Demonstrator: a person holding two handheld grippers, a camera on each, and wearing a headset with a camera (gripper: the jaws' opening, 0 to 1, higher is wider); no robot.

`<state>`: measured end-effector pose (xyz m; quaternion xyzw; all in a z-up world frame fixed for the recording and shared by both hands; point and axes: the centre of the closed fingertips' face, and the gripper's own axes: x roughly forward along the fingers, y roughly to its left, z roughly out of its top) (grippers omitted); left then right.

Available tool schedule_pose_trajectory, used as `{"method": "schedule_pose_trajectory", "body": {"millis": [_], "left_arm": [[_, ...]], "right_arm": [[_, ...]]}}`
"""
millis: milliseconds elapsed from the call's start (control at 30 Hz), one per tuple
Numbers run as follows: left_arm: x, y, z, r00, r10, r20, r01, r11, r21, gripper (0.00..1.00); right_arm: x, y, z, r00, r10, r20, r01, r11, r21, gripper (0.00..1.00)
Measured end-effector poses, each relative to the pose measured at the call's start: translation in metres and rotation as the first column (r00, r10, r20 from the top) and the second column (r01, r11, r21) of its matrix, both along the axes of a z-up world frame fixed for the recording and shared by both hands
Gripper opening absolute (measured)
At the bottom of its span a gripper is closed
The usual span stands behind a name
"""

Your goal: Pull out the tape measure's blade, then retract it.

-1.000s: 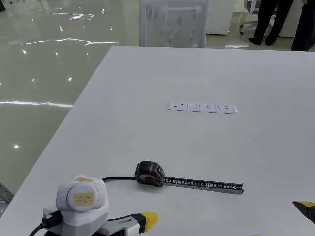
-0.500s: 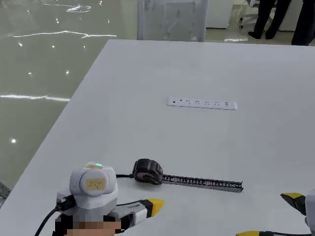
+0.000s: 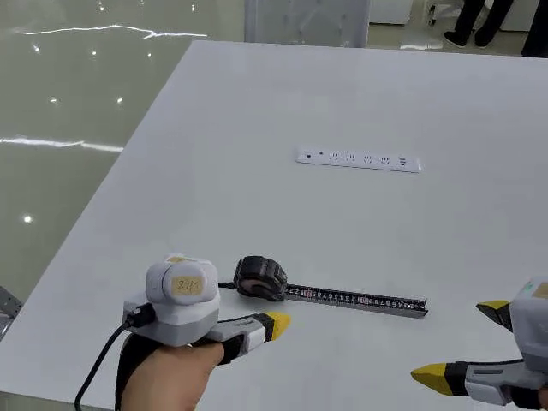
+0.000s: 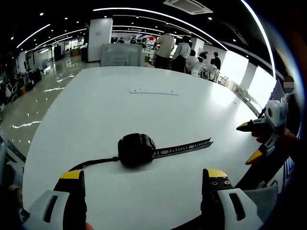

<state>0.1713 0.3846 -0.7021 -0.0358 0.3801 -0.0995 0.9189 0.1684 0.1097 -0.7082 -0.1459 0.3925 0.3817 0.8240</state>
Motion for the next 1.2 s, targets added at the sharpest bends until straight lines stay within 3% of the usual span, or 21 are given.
{"method": "schedule_pose_trajectory", "body": {"millis": [267, 700, 1200], "left_arm": [[0.017, 0.000, -0.008, 1.000, -0.006, 0.006, 0.006, 1.000, 0.003, 0.95], [0.045, -0.006, -0.021, 1.000, -0.019, 0.010, 0.019, 1.000, 0.004, 0.92], [0.064, -0.010, -0.043, 1.000, 0.003, -0.005, -0.003, 1.000, -0.009, 0.88]], "right_arm": [[0.020, -0.004, -0.014, 0.999, 0.054, -0.002, -0.054, 0.998, -0.041, 0.86], [0.039, -0.007, -0.037, 0.991, 0.130, -0.031, -0.132, 0.987, -0.089, 0.82], [0.057, -0.007, -0.062, 0.962, 0.269, -0.045, -0.273, 0.949, -0.159, 0.71]]}}
